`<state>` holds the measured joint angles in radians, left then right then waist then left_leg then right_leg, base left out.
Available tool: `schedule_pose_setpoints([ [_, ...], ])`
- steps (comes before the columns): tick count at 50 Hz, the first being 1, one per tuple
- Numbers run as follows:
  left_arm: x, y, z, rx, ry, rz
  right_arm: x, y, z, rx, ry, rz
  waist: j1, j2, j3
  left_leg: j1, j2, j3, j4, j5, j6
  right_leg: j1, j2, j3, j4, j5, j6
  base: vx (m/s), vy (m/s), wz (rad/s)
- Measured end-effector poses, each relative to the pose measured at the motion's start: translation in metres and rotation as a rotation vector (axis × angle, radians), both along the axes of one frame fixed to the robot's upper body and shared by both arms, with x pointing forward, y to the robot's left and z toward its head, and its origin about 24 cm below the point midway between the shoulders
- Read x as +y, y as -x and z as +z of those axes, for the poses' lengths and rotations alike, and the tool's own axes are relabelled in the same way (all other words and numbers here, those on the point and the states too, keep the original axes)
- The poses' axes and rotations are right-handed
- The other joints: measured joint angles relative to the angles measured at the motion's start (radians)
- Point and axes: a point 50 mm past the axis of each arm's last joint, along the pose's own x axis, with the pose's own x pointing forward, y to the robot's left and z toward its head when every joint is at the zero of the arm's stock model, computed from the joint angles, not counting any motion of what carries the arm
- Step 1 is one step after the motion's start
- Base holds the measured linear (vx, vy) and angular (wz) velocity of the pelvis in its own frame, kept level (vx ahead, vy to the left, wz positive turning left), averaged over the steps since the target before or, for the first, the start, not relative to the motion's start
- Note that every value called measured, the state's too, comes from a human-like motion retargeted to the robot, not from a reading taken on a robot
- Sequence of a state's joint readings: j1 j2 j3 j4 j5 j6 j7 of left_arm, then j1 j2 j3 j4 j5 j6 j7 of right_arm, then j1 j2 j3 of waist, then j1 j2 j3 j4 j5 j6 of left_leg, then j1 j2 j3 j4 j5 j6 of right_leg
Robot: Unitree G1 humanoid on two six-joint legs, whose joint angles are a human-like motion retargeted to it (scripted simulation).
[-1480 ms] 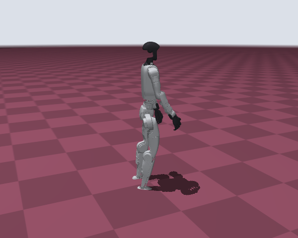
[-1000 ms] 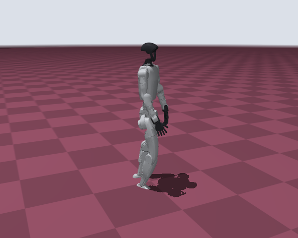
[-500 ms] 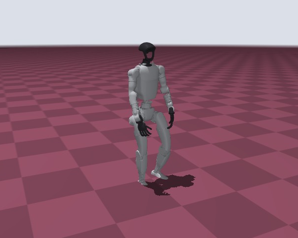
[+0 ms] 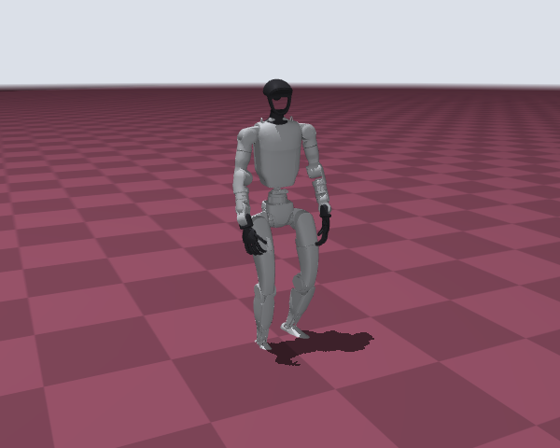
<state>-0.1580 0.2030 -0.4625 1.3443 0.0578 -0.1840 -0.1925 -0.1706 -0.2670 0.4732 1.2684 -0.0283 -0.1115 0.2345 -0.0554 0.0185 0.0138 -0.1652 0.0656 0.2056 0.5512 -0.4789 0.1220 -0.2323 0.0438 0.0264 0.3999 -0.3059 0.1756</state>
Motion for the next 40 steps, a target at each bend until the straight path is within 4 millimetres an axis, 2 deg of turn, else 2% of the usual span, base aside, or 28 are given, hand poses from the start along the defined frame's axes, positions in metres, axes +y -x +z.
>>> schedule_pose_setpoints([
  [7,0.008,0.008,-0.001,-0.004,0.022,0.082,0.000,-0.007,0.004,-0.031,-0.016,0.017,-0.010,-0.016,0.009,0.029,-0.014,0.025,-0.031,0.017,0.006,-0.005,-0.009,0.024,0.021,-0.010,0.012,0.01,0.00,-0.22],
  [12,0.016,0.003,0.004,-0.077,0.036,0.181,-0.002,-0.009,0.008,-0.072,-0.035,-0.004,-0.013,-0.023,0.018,0.042,-0.021,0.036,-0.049,0.030,0.007,-0.008,-0.010,0.039,0.027,-0.016,0.015,0.00,0.00,-0.04],
  [15,0.024,-0.016,0.016,-0.203,0.041,0.246,-0.012,-0.009,0.012,-0.123,-0.028,-0.039,-0.014,-0.028,0.022,0.049,-0.023,0.041,-0.058,0.039,0.007,-0.007,-0.010,0.047,0.024,-0.017,0.016,0.00,0.00,0.00],
  [20,0.030,-0.060,0.053,-0.515,0.091,0.336,-0.016,-0.041,0.040,-0.349,-0.060,-0.075,-0.009,-0.031,0.025,0.058,-0.025,0.052,-0.077,0.060,0.002,-0.001,-0.010,0.057,0.004,-0.008,0.023,0.00,0.00,0.00],
  [24,0.030,-0.098,0.108,-0.849,0.169,0.339,-0.013,-0.074,0.080,-0.583,-0.117,-0.053,-0.005,-0.033,0.029,0.068,-0.023,0.064,-0.091,0.072,-0.003,0.008,-0.008,0.063,-0.018,0.003,0.033,0.01,-0.01,-0.19],
  [29,0.020,-0.125,0.195,-1.264,0.270,0.214,0.002,-0.109,0.151,-0.899,-0.229,0.063,-0.004,-0.036,0.033,0.081,-0.015,0.083,-0.094,0.072,-0.005,0.023,-0.002,0.072,-0.040,0.015,0.046,0.00,0.00,-0.22],
  [32,0.009,-0.128,0.243,-1.466,0.313,0.100,0.016,-0.122,0.200,-1.083,-0.311,0.169,-0.004,-0.034,0.034,0.089,-0.007,0.095,-0.086,0.066,-0.007,0.033,0.004,0.077,-0.049,0.021,0.053,0.00,0.01,-0.22],
  [35,-0.003,-0.125,0.282,-1.630,0.348,-0.010,0.033,-0.125,0.250,-1.258,-0.401,0.286,-0.005,-0.031,0.035,0.093,0.002,0.106,-0.073,0.057,-0.007,0.042,0.010,0.080,-0.056,0.026,0.060,0.00,0.01,-0.22],
  [40,-0.021,-0.114,0.327,-1.828,0.409,-0.138,0.057,-0.111,0.326,-1.539,-0.539,0.466,-0.007,-0.021,0.034,0.095,0.019,0.121,-0.046,0.042,-0.011,0.053,0.021,0.084,-0.067,0.037,0.070,0.00,0.01,-0.21],
])
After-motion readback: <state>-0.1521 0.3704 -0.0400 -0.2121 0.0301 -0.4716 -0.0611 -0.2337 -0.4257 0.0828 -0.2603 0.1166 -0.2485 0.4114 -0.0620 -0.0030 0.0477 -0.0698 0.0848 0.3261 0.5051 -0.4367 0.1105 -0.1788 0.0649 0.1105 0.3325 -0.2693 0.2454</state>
